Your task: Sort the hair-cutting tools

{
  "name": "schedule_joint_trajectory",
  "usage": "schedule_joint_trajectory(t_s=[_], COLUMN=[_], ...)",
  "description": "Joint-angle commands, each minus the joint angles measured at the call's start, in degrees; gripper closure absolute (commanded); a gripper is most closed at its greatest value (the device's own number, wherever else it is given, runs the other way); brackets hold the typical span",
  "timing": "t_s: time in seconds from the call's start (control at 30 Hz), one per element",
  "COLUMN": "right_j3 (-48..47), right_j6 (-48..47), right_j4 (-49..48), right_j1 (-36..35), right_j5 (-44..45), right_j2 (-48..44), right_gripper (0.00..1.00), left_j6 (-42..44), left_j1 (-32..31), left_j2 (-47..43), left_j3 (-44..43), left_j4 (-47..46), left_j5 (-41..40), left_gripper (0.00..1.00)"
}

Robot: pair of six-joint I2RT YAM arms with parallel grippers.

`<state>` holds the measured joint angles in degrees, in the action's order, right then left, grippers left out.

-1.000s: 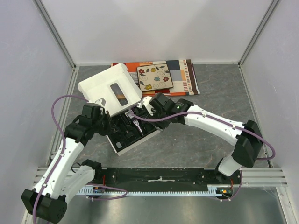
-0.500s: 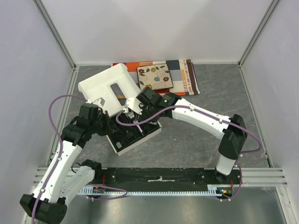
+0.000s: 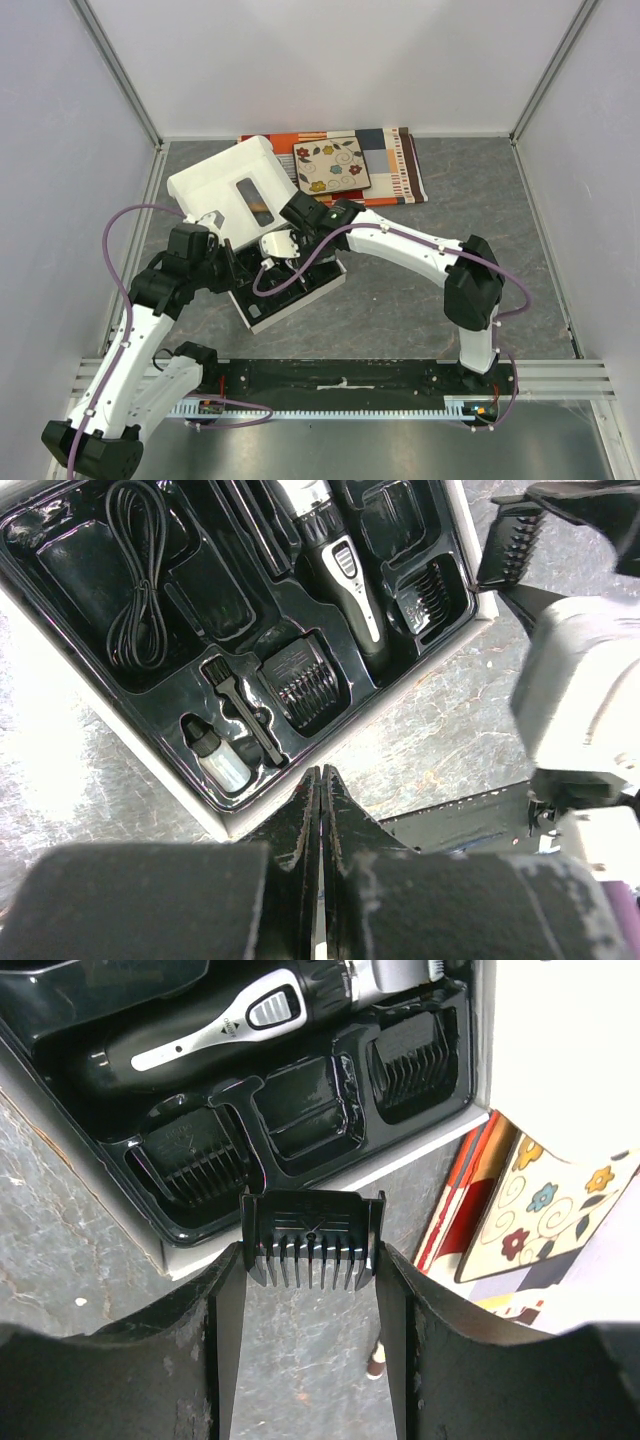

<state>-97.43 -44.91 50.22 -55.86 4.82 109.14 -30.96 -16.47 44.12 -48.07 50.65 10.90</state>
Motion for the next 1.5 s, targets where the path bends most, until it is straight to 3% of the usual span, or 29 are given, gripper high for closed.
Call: schedule_joint_trajectory(t_s=[0.0,0.7,1.47], right_j3=[-1.27,-5.67,-8.83], right_j6=[-9.66,-18.02,-16.88], right_j4=[-0.29,-0.38,-0.21], right_j1=[0.31,0.4,1.8], right_j5=[-2.27,-5.88,-5.61], right_j2=[1.51,10.21,12.14], right_gripper=[0.55,0.56,0.52], left_j6=[3.27,7.14,7.14], left_j1=[0.21,0.21,0.21], left_j2=[-0.61,-2.37,-1.84], left_j3=[-0.88,2.37,2.99], left_j4=[-0.91,-7.5,-7.85], left_j5=[2.11,13.36,13.89], left_gripper=[0.96,0.93,0.92])
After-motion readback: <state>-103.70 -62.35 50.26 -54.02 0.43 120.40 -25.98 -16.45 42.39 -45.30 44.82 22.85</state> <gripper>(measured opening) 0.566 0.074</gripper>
